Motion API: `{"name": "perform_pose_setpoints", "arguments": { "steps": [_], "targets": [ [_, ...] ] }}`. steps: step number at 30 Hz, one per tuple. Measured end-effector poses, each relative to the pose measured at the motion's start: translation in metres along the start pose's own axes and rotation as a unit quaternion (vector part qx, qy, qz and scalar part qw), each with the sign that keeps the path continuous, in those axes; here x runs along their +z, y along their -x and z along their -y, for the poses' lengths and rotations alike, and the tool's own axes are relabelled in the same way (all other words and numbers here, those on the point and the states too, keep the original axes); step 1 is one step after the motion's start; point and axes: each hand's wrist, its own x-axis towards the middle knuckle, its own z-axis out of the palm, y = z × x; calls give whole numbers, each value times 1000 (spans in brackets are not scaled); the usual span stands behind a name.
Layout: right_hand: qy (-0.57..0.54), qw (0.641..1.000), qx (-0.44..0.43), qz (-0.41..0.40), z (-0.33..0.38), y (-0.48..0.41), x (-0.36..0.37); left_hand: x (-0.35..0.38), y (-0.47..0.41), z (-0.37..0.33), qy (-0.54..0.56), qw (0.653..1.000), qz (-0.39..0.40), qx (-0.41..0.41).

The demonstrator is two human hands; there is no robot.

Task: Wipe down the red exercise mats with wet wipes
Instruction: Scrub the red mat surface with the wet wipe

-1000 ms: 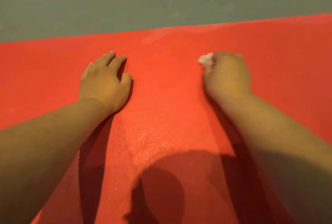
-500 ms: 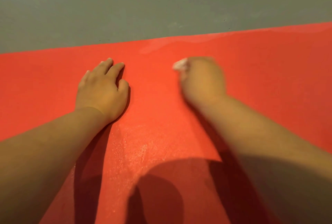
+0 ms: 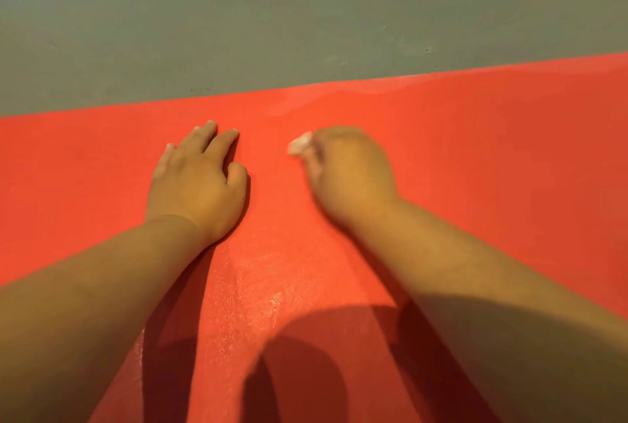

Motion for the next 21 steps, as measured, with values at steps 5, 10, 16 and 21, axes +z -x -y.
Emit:
{"name": "perform_pose_setpoints", "arguments": {
  "steps": [5,10,16,21],
  "targets": [
    [17,999,-33,13,-32,-12,-13,2,-1,0,-17,1000,3,3],
    [106,976,191,-24,-81,-47,-28,6,-6,2,-45,999,18,4],
    [14,986,-148,72,8,-27,8,8,-10,5,-67,997,36,12],
    [128,978,164,1,-86,-73,-22,9,-14,5,-70,997,32,13]
  ]
}}
